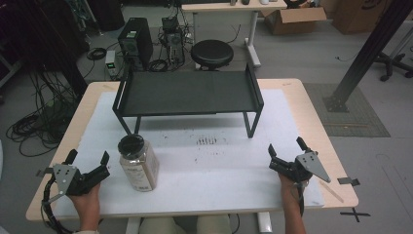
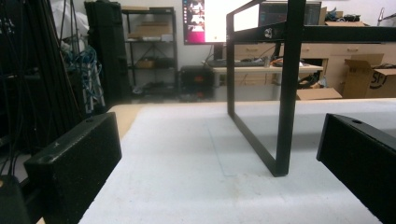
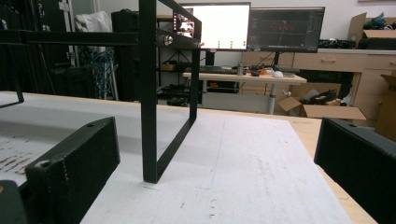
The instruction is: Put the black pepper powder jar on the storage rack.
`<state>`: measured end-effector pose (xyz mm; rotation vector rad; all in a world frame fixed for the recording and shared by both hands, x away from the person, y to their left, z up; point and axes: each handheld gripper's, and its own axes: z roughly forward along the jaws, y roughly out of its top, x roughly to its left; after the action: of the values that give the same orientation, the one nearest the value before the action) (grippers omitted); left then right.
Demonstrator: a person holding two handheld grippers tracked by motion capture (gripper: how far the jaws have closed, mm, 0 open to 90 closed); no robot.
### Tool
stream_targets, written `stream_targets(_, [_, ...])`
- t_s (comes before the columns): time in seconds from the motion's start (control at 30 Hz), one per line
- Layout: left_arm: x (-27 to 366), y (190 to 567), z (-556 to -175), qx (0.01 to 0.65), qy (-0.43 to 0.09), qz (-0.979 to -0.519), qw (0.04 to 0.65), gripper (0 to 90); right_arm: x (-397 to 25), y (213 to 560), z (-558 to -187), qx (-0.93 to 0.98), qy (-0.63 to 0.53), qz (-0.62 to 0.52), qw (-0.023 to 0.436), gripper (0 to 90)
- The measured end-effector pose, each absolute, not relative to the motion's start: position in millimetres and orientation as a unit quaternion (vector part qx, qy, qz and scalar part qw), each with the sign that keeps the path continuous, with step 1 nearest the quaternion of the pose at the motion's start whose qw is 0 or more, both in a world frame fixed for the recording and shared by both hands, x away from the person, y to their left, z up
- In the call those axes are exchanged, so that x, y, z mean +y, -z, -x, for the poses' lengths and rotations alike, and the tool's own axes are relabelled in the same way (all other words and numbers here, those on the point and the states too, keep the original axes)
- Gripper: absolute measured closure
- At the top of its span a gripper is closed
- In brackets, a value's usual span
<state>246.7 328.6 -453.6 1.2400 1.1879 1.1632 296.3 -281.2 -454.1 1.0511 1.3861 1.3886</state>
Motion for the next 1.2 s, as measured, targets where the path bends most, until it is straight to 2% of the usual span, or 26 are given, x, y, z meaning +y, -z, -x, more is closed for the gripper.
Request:
stream_targets(0.47, [330, 454, -246, 0.493, -0.484, -0.507, 0.515, 0.2, -281, 454, -296, 0.559, -0.559, -0.423, 0.443, 0.0])
stream_targets(0.73, [331, 453, -242, 0.500, -0.486, -0.486, 0.528, 0.2, -281, 454, -296, 0.559, -0.560, -0.423, 0.443, 0.0])
stream_targets(1.2, [318, 424, -221, 0.492, -0.492, -0.483, 0.532, 0.2, -281, 454, -297, 0.560, -0.558, -0.422, 0.443, 0.0])
